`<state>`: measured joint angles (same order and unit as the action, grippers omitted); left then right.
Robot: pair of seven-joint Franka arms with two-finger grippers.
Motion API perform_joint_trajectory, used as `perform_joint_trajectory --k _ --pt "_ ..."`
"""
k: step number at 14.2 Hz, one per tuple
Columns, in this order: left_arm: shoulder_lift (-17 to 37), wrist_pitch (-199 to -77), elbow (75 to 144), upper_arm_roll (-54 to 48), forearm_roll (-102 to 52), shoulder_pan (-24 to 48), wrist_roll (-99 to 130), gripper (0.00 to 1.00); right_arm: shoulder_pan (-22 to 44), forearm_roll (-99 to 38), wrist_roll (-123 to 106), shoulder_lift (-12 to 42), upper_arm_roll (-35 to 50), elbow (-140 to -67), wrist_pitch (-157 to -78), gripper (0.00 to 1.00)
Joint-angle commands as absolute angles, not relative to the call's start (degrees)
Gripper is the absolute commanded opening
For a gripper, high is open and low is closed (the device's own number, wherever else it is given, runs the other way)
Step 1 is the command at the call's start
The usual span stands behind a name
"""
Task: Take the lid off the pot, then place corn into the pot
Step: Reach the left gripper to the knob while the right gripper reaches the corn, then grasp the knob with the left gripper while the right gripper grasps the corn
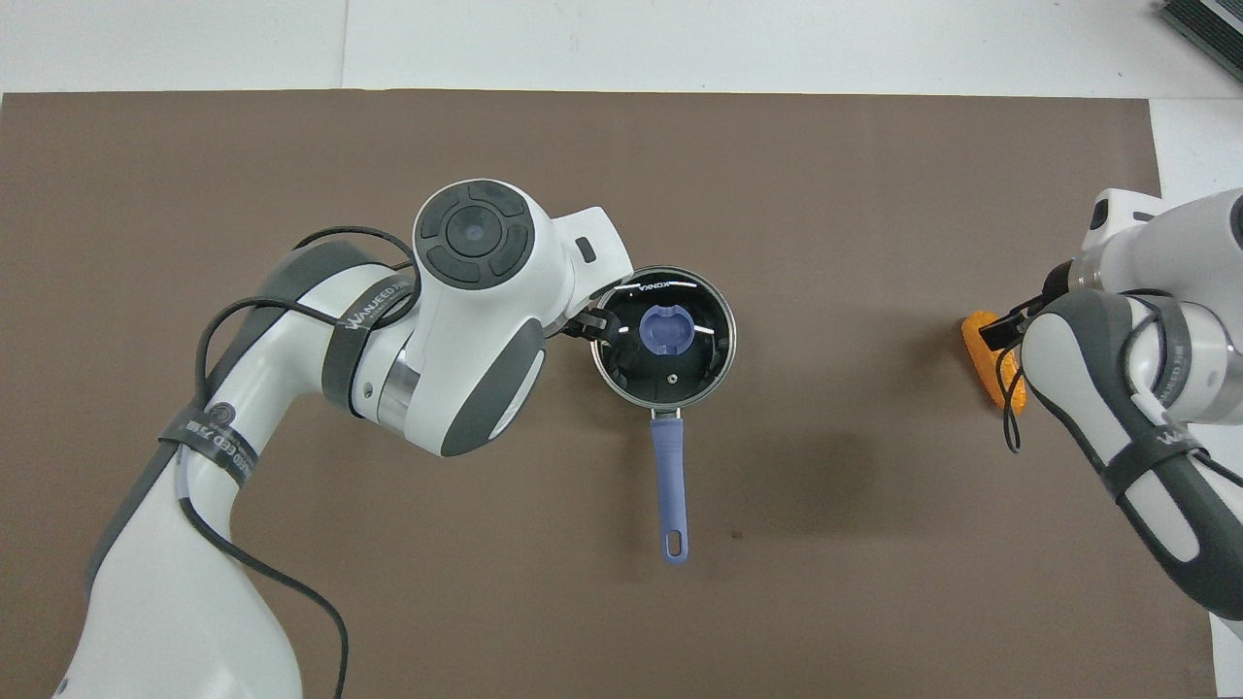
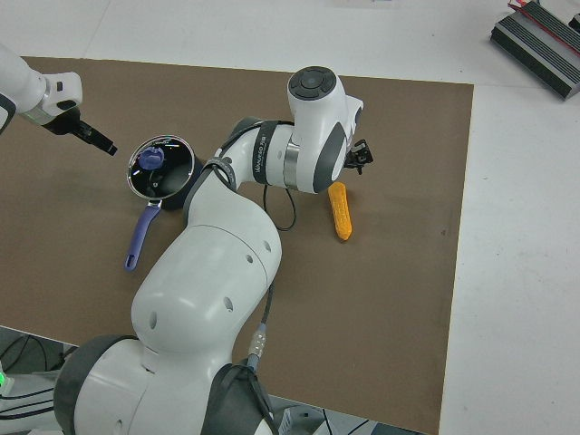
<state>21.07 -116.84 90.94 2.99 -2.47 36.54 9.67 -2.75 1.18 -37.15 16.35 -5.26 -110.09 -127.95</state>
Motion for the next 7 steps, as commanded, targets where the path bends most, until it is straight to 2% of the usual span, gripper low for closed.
perform_joint_trajectory --k 1,4,5,6,7 --pt "23.46 -116.63 87.81 4.31 -1.94 41.81 13.78 1.00 -3.78 -0.26 -40.60 18.45 -4.75 -111.96 -132.52 1.00" --pt "25.92 -113.39 82.03 4.31 -1.41 43.41 18.53 1.00 -3.61 -0.26 -40.43 18.46 -4.75 -113.20 -132.89 1.00" --pt "26.71 -112.33 80.17 4.22 -1.58 43.42 19.24 1.00 -3.52 -0.26 -40.60 18.46 -4.83 -113.55 -132.98 0.95" --pt "27.33 -112.24 79.11 4.13 -1.76 43.42 19.42 1.00 -3.52 -0.26 -40.43 18.46 -4.75 -113.55 -132.89 0.48" --pt "27.94 -112.76 78.93 4.13 -1.76 43.68 19.95 1.00 -3.52 -0.35 -39.91 18.46 -4.75 -113.64 -132.72 0.09"
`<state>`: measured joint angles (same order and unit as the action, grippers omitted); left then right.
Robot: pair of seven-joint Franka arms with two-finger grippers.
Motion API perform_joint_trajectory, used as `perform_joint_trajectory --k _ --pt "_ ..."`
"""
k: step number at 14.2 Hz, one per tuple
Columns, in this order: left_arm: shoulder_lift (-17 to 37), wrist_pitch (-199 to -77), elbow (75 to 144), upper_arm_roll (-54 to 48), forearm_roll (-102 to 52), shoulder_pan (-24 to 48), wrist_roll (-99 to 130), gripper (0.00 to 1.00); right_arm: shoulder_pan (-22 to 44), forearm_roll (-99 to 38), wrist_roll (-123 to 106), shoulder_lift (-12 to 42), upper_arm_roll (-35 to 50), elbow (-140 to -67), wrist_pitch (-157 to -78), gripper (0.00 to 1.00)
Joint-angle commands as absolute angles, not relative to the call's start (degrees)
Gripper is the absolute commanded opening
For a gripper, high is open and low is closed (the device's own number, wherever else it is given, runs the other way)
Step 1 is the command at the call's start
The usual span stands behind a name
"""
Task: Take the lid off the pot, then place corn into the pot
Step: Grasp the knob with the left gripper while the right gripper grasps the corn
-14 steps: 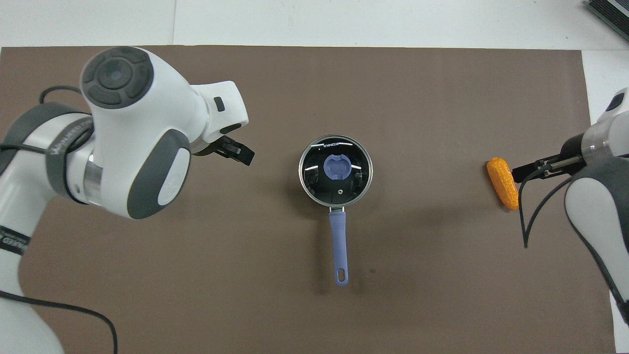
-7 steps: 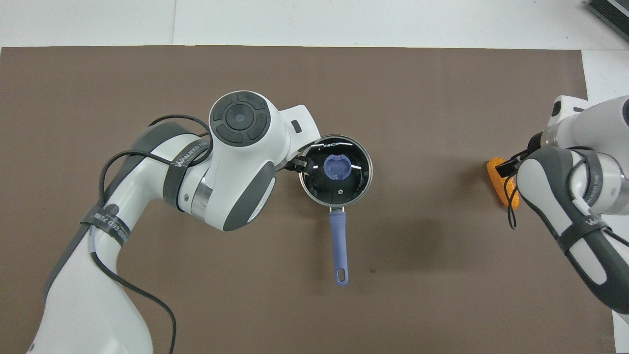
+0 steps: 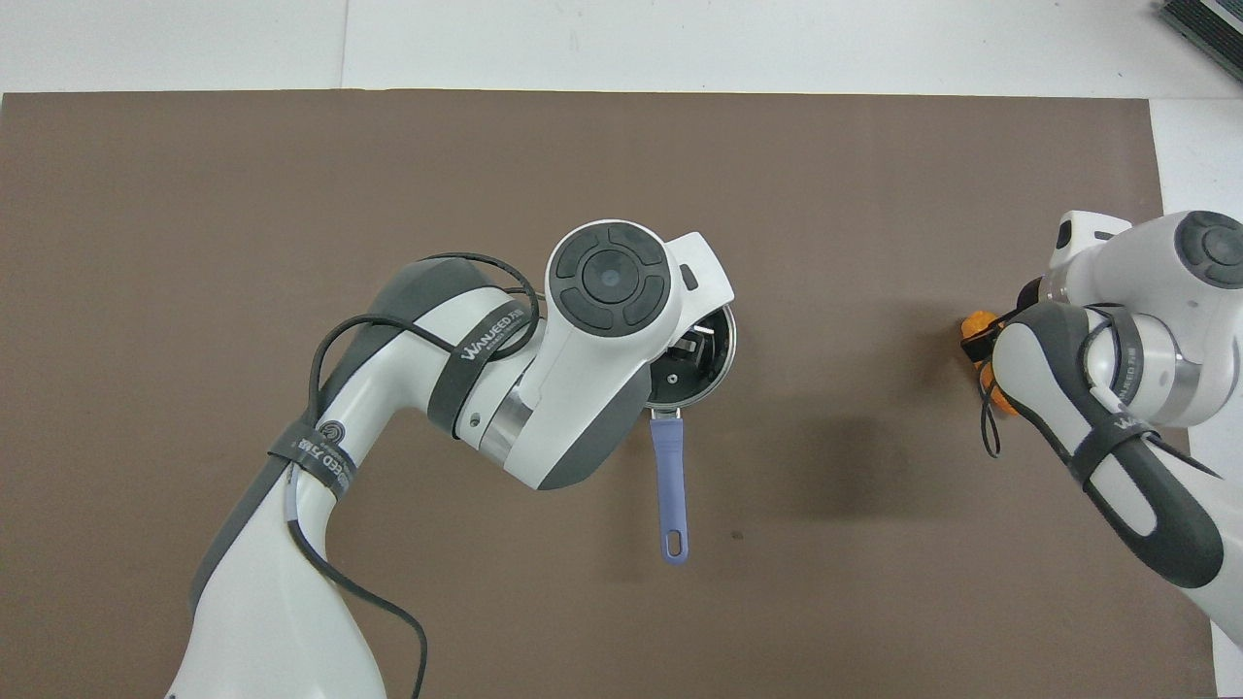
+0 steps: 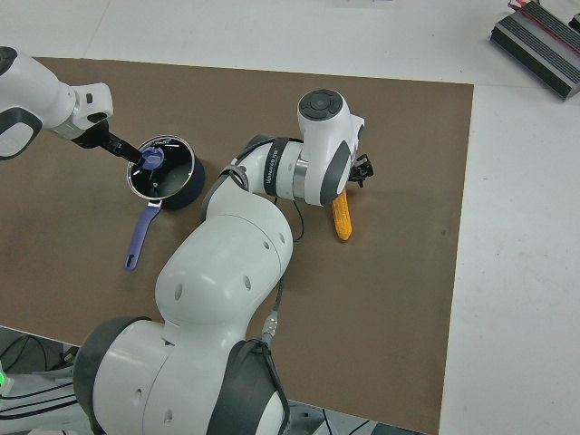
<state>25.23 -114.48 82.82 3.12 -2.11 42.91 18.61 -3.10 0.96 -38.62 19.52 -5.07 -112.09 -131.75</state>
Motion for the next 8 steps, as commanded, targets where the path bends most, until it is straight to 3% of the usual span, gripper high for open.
perform_joint_trajectory --k 1,4,8 --pt "29.08 -113.37 78.49 4.13 -1.67 44.55 21.08 1.00 -3.43 -0.35 -39.47 18.54 -4.83 -113.56 -132.71 0.00" --pt "35.58 -113.99 72.27 4.31 -1.32 45.88 24.69 1.00 -3.34 -0.26 -38.85 18.81 -4.83 -113.12 -132.28 0.00" --pt "36.30 -113.82 71.54 4.22 -0.44 46.05 25.05 1.00 -3.34 -0.44 -38.41 18.72 -4.75 -110.58 -129.12 0.00"
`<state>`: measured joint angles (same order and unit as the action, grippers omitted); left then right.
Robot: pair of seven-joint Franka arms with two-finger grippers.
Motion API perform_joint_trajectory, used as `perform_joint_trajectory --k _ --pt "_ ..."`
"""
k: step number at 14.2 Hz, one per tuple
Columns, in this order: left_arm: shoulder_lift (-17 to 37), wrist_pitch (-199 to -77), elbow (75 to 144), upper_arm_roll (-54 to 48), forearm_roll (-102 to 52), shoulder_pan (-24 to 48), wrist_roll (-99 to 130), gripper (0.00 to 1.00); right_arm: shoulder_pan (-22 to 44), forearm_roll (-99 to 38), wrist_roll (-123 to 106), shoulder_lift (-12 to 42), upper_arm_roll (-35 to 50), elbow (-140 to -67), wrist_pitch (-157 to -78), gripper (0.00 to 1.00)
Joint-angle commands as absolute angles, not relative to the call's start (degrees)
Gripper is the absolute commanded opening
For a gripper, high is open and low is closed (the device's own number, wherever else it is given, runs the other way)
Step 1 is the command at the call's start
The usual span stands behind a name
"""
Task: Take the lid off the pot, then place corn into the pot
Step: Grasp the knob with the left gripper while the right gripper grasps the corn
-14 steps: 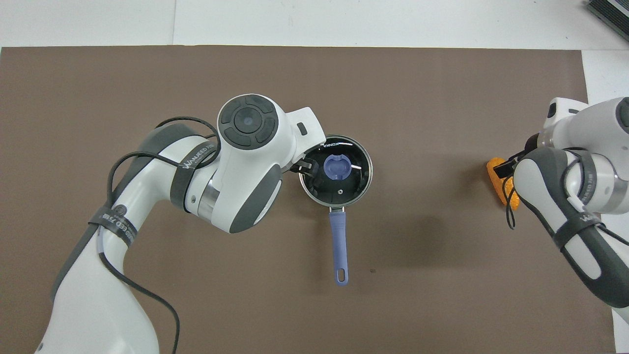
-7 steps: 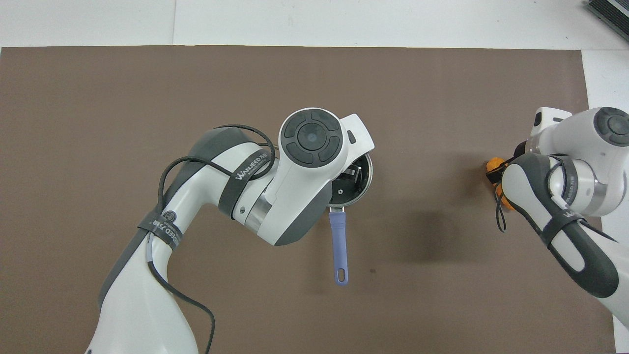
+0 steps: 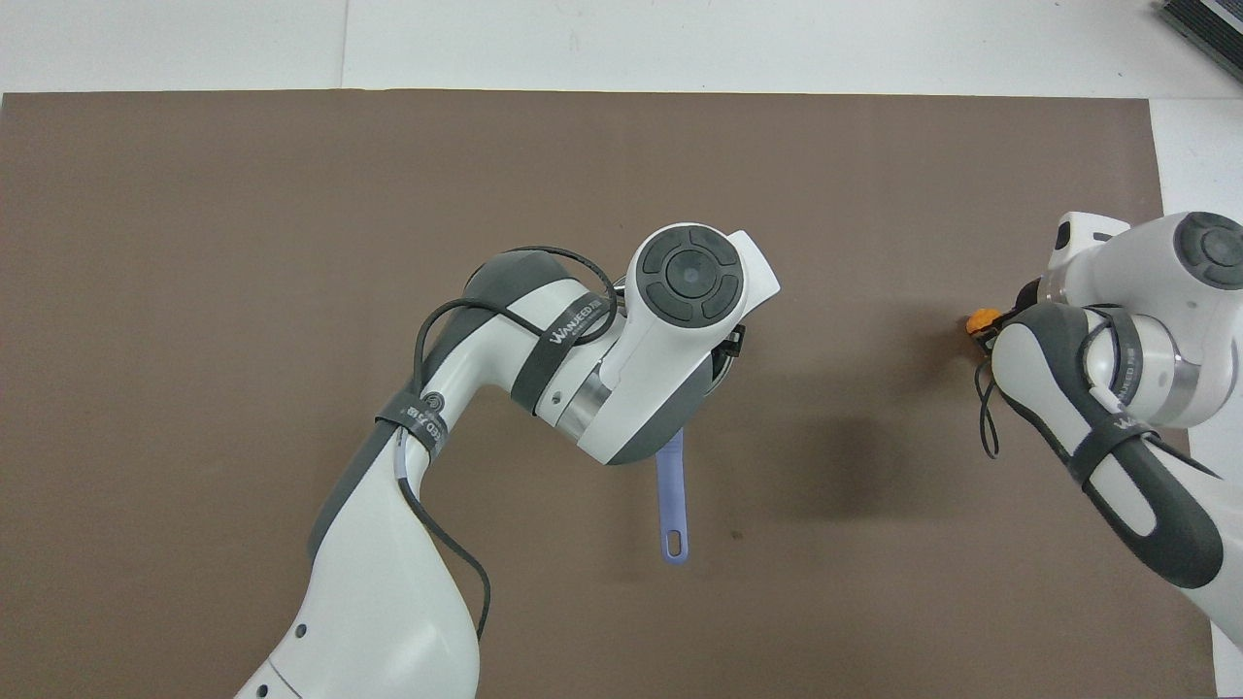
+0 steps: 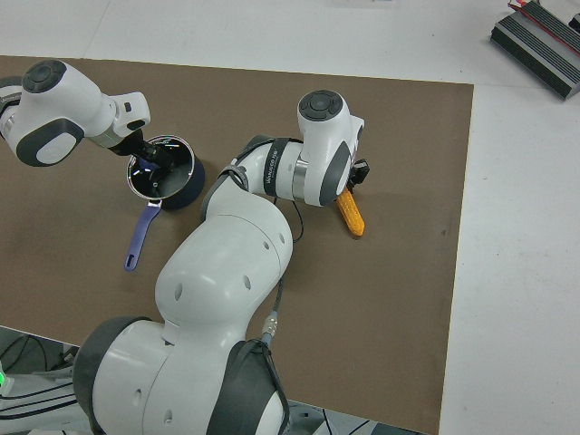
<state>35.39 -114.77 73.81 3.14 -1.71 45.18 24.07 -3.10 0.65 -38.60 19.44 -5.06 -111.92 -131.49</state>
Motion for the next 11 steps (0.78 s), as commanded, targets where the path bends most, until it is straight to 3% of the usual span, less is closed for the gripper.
perform_joint_trajectory --k 1,4,11 --pt "36.21 -113.82 71.63 4.22 -0.44 46.05 25.05 1.00 -3.34 -0.44 -37.63 18.29 -4.75 -109.09 -127.02 0.00" --pt "36.04 -112.94 71.63 4.48 0.26 46.05 24.96 1.00 -3.16 -0.44 -36.48 18.11 -4.57 -105.12 -122.61 0.00" --pt "35.33 -109.96 71.72 4.39 0.70 45.97 24.61 1.00 -2.99 -0.44 -36.12 17.93 -4.57 -105.47 -122.78 0.00"
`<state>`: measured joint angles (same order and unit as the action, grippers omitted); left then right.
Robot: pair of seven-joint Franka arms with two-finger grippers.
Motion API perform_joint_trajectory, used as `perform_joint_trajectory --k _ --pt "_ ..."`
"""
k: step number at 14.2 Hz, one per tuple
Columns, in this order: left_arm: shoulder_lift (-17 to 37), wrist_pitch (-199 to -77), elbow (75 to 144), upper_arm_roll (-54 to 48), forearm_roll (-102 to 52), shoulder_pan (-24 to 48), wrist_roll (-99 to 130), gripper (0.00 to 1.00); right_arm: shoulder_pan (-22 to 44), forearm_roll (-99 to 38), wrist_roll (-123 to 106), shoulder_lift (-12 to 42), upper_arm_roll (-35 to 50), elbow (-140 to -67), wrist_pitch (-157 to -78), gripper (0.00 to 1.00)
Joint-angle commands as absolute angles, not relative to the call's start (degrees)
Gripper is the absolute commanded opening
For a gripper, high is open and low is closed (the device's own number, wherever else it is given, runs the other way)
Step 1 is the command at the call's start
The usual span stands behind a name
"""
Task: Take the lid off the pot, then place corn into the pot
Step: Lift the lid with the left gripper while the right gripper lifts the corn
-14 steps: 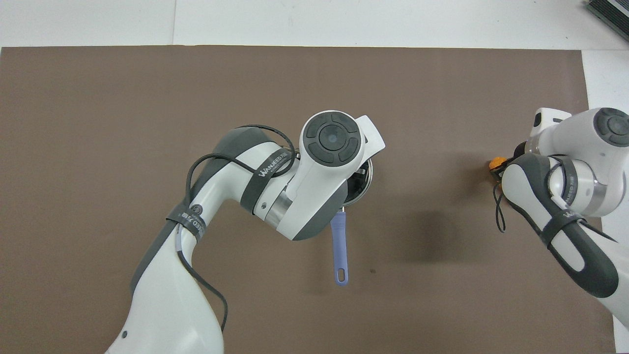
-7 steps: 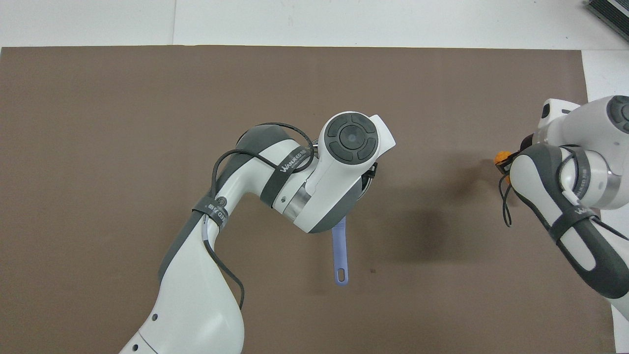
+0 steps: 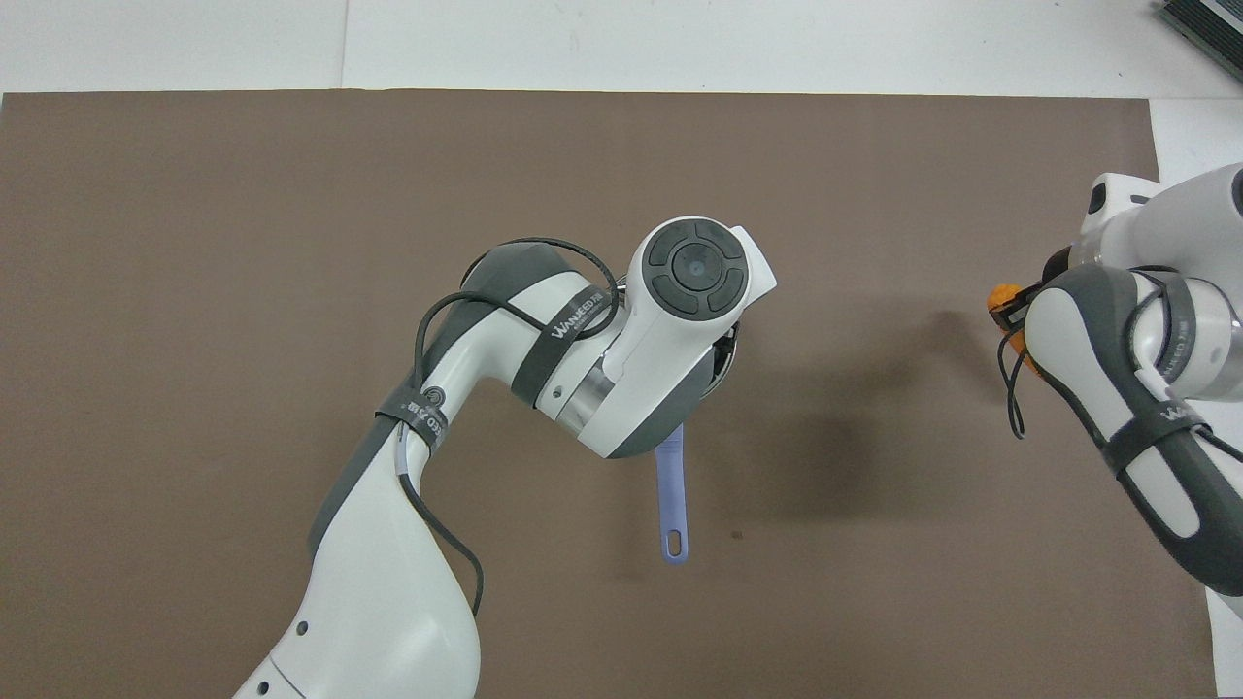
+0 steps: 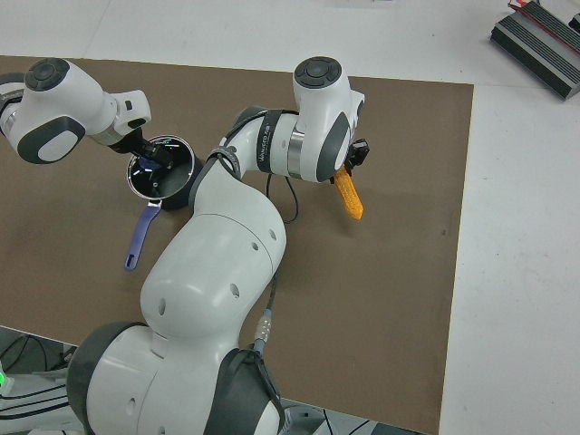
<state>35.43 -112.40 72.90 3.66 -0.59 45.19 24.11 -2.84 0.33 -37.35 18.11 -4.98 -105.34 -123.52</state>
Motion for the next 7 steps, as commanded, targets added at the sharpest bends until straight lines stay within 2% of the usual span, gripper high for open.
perform_joint_trajectory --k 1,2,3,4,7 --pt "35.25 -109.60 71.72 4.39 0.70 45.97 24.52 1.00 -2.99 -0.44 -36.12 17.93 -4.57 -105.47 -122.87 0.00" --pt "35.16 -109.60 71.72 4.31 0.62 45.97 24.52 1.00 -2.99 -0.44 -36.21 17.84 -4.57 -105.56 -122.96 0.00" --pt "34.98 -109.69 71.72 4.31 0.53 45.97 24.52 0.94 -2.99 -0.44 -36.21 17.84 -4.57 -105.73 -123.05 0.00" --pt "34.89 -109.69 71.72 4.22 0.35 45.88 24.61 0.74 -2.99 -0.44 -36.21 17.75 -4.57 -105.73 -123.13 0.00" --pt "34.54 -109.86 71.63 4.22 0.26 45.97 24.70 0.02 -2.99 -0.44 -36.21 17.75 -4.57 -105.82 -123.31 0.00"
